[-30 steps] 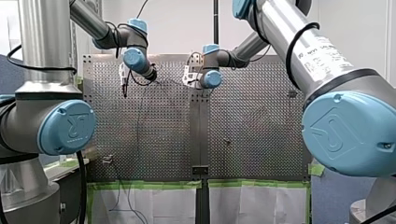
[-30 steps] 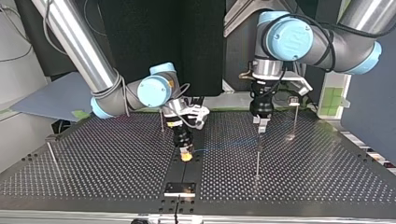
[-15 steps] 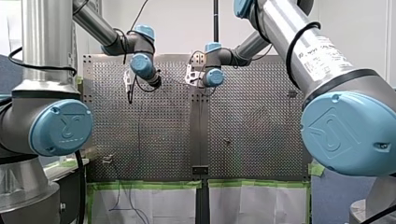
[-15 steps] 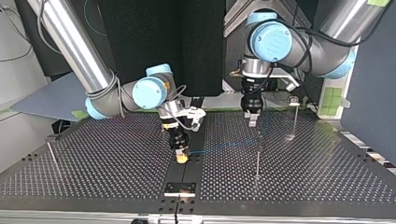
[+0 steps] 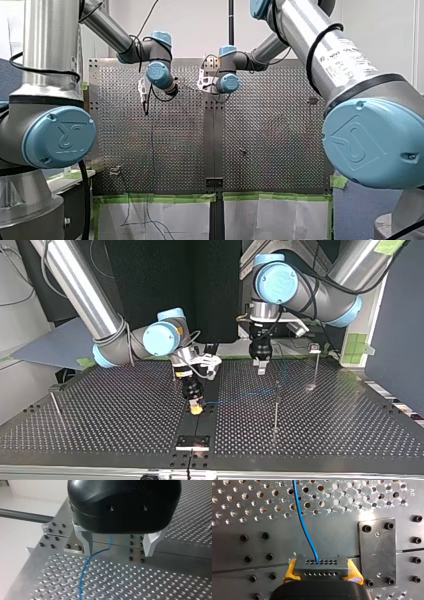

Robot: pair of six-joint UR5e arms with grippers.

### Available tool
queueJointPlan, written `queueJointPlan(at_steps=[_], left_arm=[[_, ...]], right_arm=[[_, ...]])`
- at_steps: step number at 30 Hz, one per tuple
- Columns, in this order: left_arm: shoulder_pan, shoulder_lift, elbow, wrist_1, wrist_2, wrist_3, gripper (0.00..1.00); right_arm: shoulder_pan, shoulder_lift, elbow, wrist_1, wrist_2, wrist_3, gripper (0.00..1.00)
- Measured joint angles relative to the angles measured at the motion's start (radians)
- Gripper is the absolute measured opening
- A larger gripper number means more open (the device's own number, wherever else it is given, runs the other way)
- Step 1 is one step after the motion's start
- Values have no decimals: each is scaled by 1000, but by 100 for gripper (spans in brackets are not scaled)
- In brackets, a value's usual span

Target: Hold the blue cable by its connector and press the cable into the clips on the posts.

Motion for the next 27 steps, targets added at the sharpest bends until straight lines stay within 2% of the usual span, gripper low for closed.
queueJointPlan(at_steps=[13,27], left_arm=[[-37,-66,111,-50,-43,-14,100],[-37,-118,239,-91,-46,-17,100]], right_arm=[[1,0,0,0,-2,-3,0],[-1,1,0,0,-3,-14,0]])
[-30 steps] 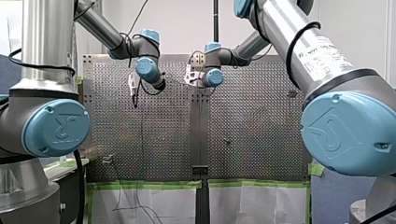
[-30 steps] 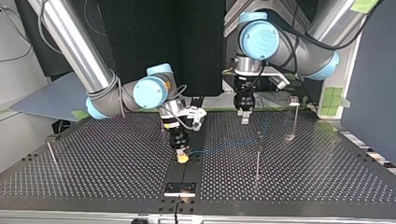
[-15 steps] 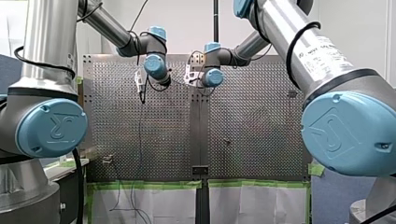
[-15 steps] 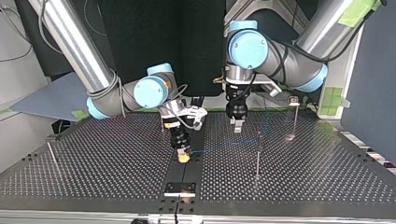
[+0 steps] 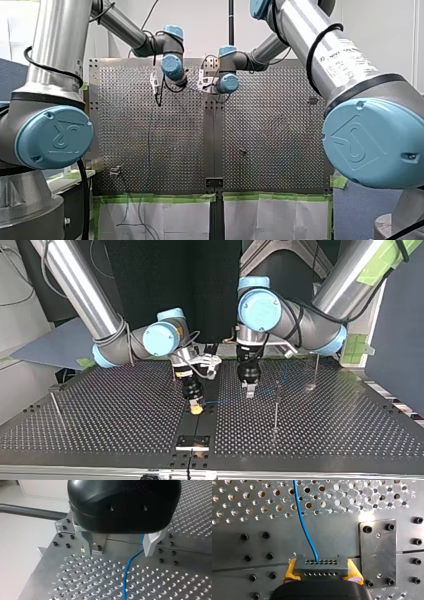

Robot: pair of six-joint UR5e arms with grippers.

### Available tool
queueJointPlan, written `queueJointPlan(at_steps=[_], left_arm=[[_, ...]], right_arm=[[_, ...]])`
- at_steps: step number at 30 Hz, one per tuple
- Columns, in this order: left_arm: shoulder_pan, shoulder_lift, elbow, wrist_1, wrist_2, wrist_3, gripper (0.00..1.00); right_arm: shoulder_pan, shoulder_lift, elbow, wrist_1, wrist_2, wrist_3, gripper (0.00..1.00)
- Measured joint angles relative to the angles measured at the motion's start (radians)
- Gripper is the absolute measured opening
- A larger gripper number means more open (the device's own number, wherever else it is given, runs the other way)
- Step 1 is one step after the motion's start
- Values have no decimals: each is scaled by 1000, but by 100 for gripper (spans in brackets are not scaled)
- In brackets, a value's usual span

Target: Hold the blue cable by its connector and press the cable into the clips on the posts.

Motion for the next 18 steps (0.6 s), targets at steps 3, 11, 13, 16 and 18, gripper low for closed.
queueJointPlan(at_steps=[3,11,13,16,18], left_arm=[[2,-14,18,-10,0,1,100],[9,-37,26,-17,-1,20,100],[13,-38,26,-18,0,30,100],[20,-39,26,-18,2,40,100],[23,-43,26,-18,3,44,100]], right_arm=[[-1,0,0,0,0,0,0],[-3,0,0,1,-1,0,0],[-3,0,0,1,-1,0,0],[-3,-1,0,1,-2,0,0],[-3,-1,0,1,-1,0,0]])
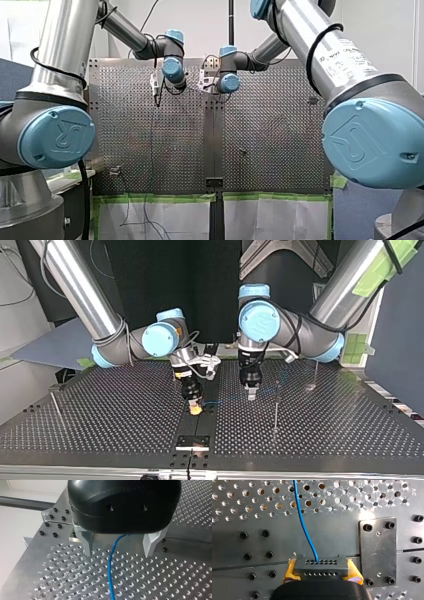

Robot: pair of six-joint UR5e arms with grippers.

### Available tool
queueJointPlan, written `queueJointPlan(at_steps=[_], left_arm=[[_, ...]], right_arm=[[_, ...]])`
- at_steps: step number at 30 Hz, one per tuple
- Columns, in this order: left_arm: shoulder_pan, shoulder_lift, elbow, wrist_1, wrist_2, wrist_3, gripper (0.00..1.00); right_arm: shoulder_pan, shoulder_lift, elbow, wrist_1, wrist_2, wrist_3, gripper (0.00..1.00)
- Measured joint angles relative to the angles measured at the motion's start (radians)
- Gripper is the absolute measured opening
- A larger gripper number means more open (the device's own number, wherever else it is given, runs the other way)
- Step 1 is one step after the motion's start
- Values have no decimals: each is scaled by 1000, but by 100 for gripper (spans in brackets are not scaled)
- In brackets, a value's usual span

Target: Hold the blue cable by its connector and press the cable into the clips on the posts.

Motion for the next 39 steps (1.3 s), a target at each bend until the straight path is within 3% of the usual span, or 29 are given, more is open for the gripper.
queueJointPlan(at_steps=[8,23,33,35,37,38,39], left_arm=[[11,-23,4,1,2,12,100],[36,-28,71,-28,0,30,100],[36,-28,72,-33,-49,75,100],[34,-28,72,-29,-69,92,72],[32,-27,72,-21,-87,107,67],[31,-27,72,-18,-92,111,49],[30,-27,72,-15,-95,114,49]], right_arm=[[2,0,0,0,0,-1,0],[1,1,0,0,0,-3,0],[1,1,0,0,0,-3,0],[1,1,0,1,0,-3,0],[0,1,0,1,-1,-3,0],[-1,1,0,1,-1,-3,0],[-1,1,0,1,-1,-3,0]])
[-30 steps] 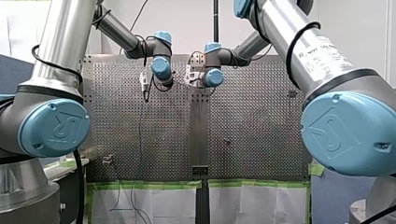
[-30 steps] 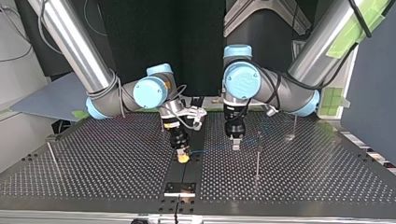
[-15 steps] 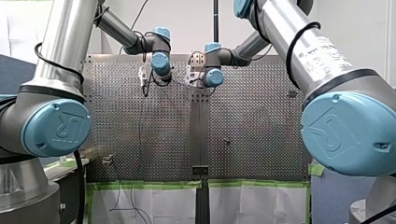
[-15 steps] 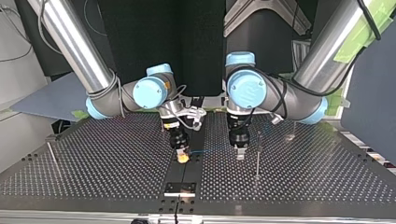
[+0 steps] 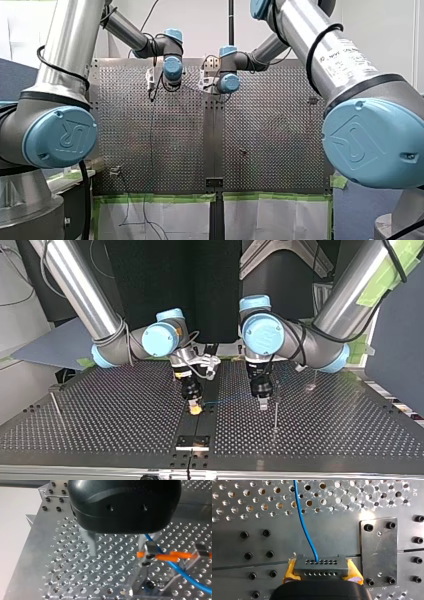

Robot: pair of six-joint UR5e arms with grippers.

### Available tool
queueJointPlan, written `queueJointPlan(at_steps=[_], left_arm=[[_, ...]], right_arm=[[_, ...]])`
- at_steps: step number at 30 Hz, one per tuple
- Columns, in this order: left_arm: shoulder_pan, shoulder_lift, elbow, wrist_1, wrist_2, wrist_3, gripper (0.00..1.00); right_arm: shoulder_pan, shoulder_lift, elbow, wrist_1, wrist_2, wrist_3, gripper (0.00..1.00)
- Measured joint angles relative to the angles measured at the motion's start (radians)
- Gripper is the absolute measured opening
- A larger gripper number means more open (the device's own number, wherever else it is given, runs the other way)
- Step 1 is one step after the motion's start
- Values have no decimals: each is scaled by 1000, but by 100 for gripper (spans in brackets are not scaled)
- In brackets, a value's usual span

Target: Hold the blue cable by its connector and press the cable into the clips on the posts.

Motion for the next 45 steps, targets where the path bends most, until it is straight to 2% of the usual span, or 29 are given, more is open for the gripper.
queueJointPlan(at_steps=[1,2,3,5,6,7,18,24,27,32,41,45], left_arm=[[-1,0,0,5,-3,3,38],[-2,0,0,8,-5,5,23],[-3,0,0,11,-6,6,23],[-5,0,0,16,-7,7,4],[-6,0,0,18,-7,8,4],[-7,0,0,20,-8,8,0],[-11,0,0,22,-2,8,0],[-12,0,0,38,13,8,0],[-13,-1,0,67,23,4,0],[-20,-24,0,111,34,-4,0],[-57,-82,0,120,31,-35,0],[-76,-108,0,118,23,-47,0]], right_arm=[[-1,0,0,0,0,0,0],[-1,0,0,0,0,0,0],[-1,0,0,0,0,0,0],[-1,0,0,0,0,0,0],[-1,0,0,0,0,0,0],[-1,0,0,0,0,0,0],[-2,0,0,2,-1,0,0],[-10,0,10,20,4,1,0],[-17,-1,27,28,14,2,0],[-42,-4,67,27,41,6,0],[-73,-13,151,20,69,-3,0],[-92,-29,188,-5,75,10,0]])
